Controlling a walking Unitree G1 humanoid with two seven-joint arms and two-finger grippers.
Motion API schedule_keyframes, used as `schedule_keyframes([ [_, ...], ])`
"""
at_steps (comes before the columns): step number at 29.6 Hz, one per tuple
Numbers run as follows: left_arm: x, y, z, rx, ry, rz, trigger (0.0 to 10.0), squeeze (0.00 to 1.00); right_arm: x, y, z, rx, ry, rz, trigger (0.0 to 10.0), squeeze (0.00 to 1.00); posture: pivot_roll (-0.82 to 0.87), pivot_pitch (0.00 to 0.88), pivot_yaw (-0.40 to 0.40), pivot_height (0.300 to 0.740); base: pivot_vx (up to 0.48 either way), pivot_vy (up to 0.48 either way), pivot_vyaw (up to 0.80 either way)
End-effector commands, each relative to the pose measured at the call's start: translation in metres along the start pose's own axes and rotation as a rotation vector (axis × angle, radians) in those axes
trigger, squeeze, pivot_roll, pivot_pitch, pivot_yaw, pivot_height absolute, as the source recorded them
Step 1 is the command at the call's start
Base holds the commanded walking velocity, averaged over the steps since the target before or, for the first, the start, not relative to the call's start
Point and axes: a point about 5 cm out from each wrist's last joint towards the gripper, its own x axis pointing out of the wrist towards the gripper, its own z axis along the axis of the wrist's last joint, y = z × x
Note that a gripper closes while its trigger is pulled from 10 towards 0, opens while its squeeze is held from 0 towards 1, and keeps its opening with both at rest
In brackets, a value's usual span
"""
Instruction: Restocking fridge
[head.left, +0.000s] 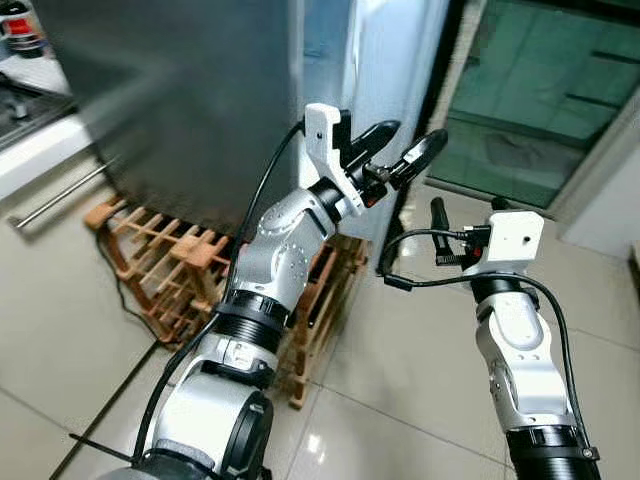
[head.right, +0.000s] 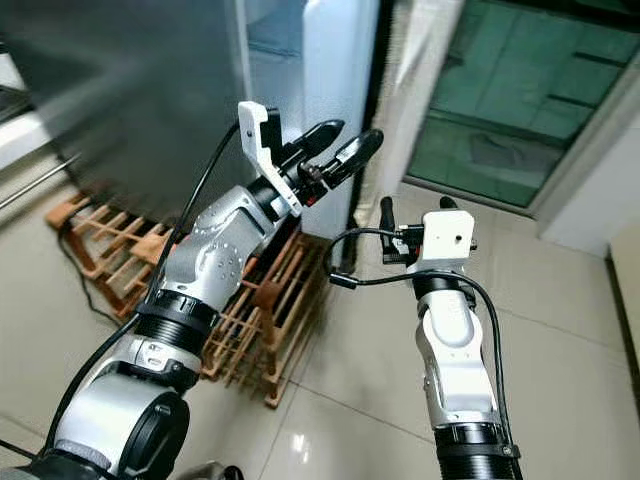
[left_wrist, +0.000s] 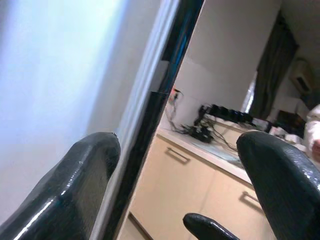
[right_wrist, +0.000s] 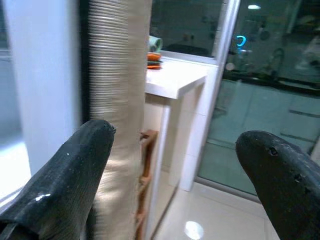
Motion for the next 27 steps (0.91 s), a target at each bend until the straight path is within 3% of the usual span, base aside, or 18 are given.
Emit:
schedule_keyframes([
  [1, 0.016, -0.026, -0.013, -0.075, -0.044, -0.036, 10.0, 0.0, 0.0, -0.004, -0.001, 0.002, 0.01, -0.008, 10.0, 0.0, -0.17, 0.0, 0.009, 0.74, 0.0, 0.0, 0.0],
  [2, 0.016, -0.026, -0.013, -0.075, -0.044, -0.036, 10.0, 0.0, 0.0, -0.004, -0.001, 0.002, 0.01, -0.008, 10.0, 0.0, -0.17, 0.0, 0.009, 0.74, 0.0, 0.0, 0.0],
  [6, -0.022, -0.002, -0.003, 0.072, -0.02, 0.128, 10.0, 0.0, -0.002, -0.003, 0.0, 0.003, 0.011, -0.001, 10.0, 0.0, -0.16, 0.0, 0.01, 0.74, 0.0, 0.0, 0.0],
  [11, -0.063, 0.017, 0.007, 0.195, -0.02, 0.345, 10.0, 0.0, -0.005, -0.003, -0.002, 0.005, 0.015, 0.0, 10.0, 0.0, -0.15, 0.0, 0.011, 0.74, 0.0, 0.0, 0.0],
  [14, -0.102, 0.028, 0.02, 0.255, -0.065, 0.539, 10.0, 0.0, -0.004, -0.004, -0.002, 0.001, 0.016, 0.002, 10.0, 0.0, -0.11, 0.0, 0.006, 0.74, 0.0, 0.0, 0.0],
  [16, -0.121, 0.031, 0.028, 0.309, -0.087, 0.639, 10.0, 0.0, -0.002, -0.004, -0.002, 0.004, 0.016, 0.003, 10.0, 0.0, -0.1, 0.0, 0.001, 0.74, 0.0, 0.0, 0.0],
  [22, -0.152, 0.041, 0.039, 0.429, -0.1, 0.874, 10.0, 0.0, 0.004, -0.005, -0.001, 0.024, 0.01, 0.005, 10.0, 0.0, -0.09, 0.0, -0.011, 0.74, 0.0, 0.0, 0.0],
  [25, -0.161, 0.047, 0.041, 0.479, -0.073, 0.985, 10.0, 0.0, 0.007, -0.005, 0.0, 0.039, 0.007, 0.001, 10.0, 0.0, -0.08, 0.0, -0.013, 0.74, 0.0, 0.0, 0.0],
  [27, -0.16, 0.047, 0.032, 0.461, -0.028, 1.001, 10.0, 0.0, 0.011, -0.005, 0.0, 0.063, 0.013, -0.006, 10.0, 0.0, -0.08, 0.0, -0.015, 0.74, 0.0, 0.0, 0.0],
])
